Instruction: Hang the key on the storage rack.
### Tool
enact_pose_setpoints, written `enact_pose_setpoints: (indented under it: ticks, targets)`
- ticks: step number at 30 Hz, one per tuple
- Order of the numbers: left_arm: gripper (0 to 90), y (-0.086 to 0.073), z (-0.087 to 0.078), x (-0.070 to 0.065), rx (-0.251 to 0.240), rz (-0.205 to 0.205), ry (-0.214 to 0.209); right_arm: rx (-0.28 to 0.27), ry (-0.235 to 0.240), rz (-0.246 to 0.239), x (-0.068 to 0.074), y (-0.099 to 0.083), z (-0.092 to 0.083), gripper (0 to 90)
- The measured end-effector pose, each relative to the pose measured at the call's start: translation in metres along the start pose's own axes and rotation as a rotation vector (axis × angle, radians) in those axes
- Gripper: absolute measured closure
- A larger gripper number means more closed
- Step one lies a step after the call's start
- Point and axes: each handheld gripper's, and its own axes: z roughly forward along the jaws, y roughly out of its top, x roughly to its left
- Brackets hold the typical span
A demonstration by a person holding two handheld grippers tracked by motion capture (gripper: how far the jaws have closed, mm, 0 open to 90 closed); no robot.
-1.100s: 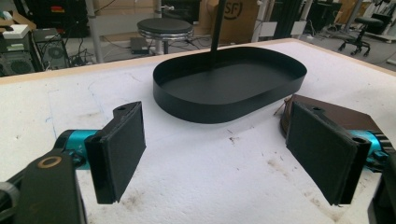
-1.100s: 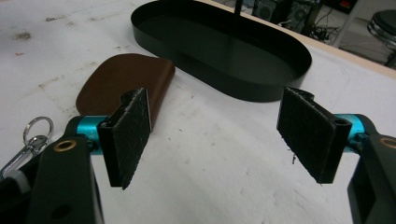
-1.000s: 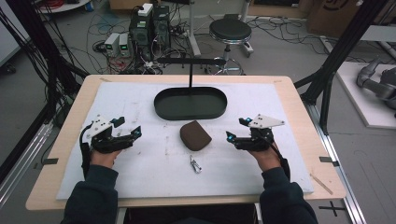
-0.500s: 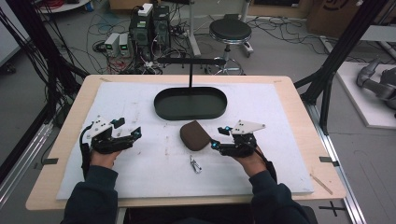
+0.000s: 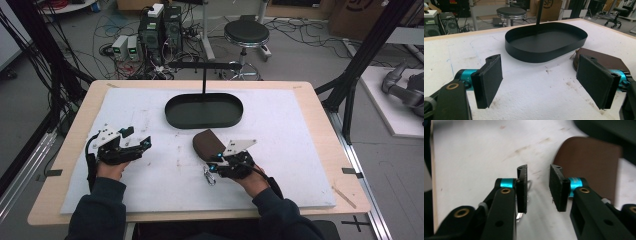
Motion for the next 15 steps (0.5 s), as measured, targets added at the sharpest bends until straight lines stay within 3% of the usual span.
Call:
enact_pose_setpoints:
  ticks: [5, 10, 15]
  targets:
    - [21.0, 0.0, -0.001, 0.001, 0.0, -0.006, 0.004, 0.044, 0.024, -0.025, 0.006, -0.001, 0.009, 77.0]
    - [21.2, 0.0, -0.001, 0.001, 0.0, -0.006, 0.003, 0.083, 0.027, 0.007, 0.005, -0.003, 0.01, 80.6]
    - [21.3, 0.0, 0.0, 0.0, 0.003, -0.003, 0.002, 0.13, 0.035, 0.005, 0.006, -0.005, 0.014, 84.5]
